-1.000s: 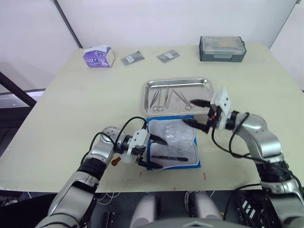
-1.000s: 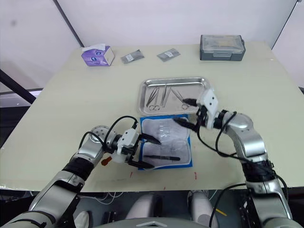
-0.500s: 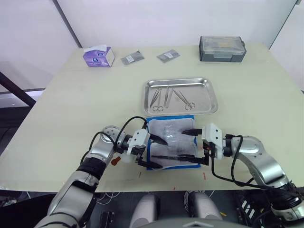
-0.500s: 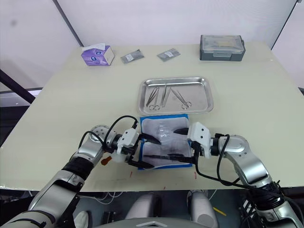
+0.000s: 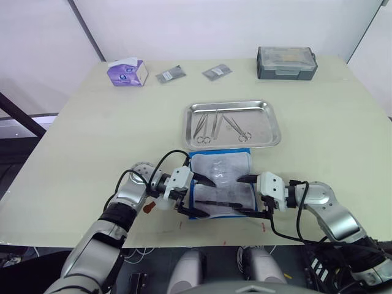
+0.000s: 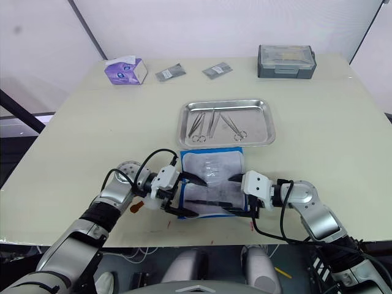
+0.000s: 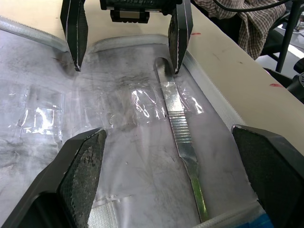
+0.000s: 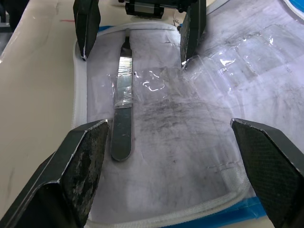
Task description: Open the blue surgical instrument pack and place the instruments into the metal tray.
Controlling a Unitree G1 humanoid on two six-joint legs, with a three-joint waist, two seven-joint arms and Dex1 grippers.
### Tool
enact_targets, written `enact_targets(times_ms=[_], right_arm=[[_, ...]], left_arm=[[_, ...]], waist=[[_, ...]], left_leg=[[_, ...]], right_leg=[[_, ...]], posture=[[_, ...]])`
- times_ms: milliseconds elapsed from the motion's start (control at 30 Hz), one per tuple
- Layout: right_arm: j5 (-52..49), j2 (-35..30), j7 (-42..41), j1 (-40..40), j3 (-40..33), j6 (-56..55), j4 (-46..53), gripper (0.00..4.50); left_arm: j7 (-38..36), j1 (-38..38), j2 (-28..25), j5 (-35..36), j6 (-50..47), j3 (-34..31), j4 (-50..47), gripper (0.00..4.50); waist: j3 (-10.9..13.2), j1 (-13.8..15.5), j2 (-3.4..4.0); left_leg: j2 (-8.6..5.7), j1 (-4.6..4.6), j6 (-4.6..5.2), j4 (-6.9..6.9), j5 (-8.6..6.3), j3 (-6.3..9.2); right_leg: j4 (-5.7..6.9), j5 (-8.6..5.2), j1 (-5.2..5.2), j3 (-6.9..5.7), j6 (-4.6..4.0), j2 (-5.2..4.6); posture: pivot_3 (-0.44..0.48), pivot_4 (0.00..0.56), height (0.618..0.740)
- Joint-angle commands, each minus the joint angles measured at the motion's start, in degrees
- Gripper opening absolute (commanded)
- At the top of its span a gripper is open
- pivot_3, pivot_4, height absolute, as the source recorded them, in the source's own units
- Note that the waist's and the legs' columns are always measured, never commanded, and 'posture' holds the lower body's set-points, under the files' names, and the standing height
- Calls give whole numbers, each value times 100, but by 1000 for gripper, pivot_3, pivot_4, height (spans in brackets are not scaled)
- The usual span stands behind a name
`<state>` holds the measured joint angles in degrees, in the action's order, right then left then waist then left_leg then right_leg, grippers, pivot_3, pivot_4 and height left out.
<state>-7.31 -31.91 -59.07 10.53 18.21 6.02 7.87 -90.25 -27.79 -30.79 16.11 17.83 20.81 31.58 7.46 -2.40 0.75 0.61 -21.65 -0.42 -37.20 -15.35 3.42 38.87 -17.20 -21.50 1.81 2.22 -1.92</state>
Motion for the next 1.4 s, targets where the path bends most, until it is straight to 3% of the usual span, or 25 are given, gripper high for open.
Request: enact_targets(times_ms=[33, 833, 900, 933, 1033, 1100, 1167, 1200, 1300, 1400], right_arm=[[227, -93, -37, -45, 133, -252, -106, 4342], [456, -134, -232, 136, 544, -318, -1040, 4342], [491, -169, -254, 154, 588, -218, -1018, 3769], [510, -192, -256, 160, 608, -161, -1001, 3291], [590, -312, -251, 174, 648, 59, -847, 2515], [603, -403, -275, 185, 682, 191, -706, 1724], [616, -477, -257, 191, 729, 339, -580, 1316], [659, -512, -236, 204, 761, 404, -533, 801], [719, -563, -173, 238, 817, 598, -422, 16], [783, -604, -80, 263, 815, 718, -321, 19]], left_arm=[[-225, 365, -83, -330, -226, 491, 448, 4500], [-225, 376, -125, -303, -240, 510, 367, 4500], [-225, 376, -134, -296, -243, 514, 360, 4500], [-225, 378, -136, -295, -243, 514, 356, 4500], [-225, 386, -145, -286, -252, 515, 342, 4500], [-225, 388, -151, -282, -254, 518, 338, 4500], [-225, 390, -155, -277, -259, 521, 330, 4500], [-225, 388, -154, -274, -262, 521, 329, 4500], [-225, 372, -147, -273, -262, 519, 344, 4500], [-225, 372, -160, -266, -270, 524, 326, 4500]], waist=[[0, 0, 0], [-23, -6, -39], [-26, -7, -55], [-26, -7, -55], [-31, -9, -58], [-32, -9, -57], [-33, -9, -58], [-33, -9, -58], [-34, -8, -59], [-35, -7, -60]], left_leg=[[0, 0, 0, 0, 0, 0], [3, 35, 0, 5, -1, 3], [5, 99, 1, 38, -2, 2], [6, 101, 1, 43, -2, 4], [7, 103, 1, 43, -2, 5], [8, 103, 1, 43, -2, 5], [8, 103, 1, 43, -2, 5], [8, 102, 1, 43, -2, 5], [8, 103, 1, 43, -2, 4], [8, 102, 1, 43, -2, 4]], right_leg=[[0, 0, 1, 0, 0, 0], [-6, -1, 33, -2, -2, 3], [-32, -6, 86, 2, 0, 2], [-35, -14, 87, 2, 15, 2], [-35, -13, 87, 5, 14, 2], [-35, -13, 87, 6, 14, 3], [-35, -13, 87, 7, 14, 3], [-35, -13, 87, 7, 14, 3], [-35, -13, 87, 8, 16, 3], [-35, -14, 87, 8, 17, 3]], posture=[[0, 150, 734], [0, 150, 734], [0, 150, 734], [0, 150, 734], [0, 150, 734], [0, 150, 734], [0, 150, 734], [0, 150, 734], [0, 150, 734], [0, 150, 734]])
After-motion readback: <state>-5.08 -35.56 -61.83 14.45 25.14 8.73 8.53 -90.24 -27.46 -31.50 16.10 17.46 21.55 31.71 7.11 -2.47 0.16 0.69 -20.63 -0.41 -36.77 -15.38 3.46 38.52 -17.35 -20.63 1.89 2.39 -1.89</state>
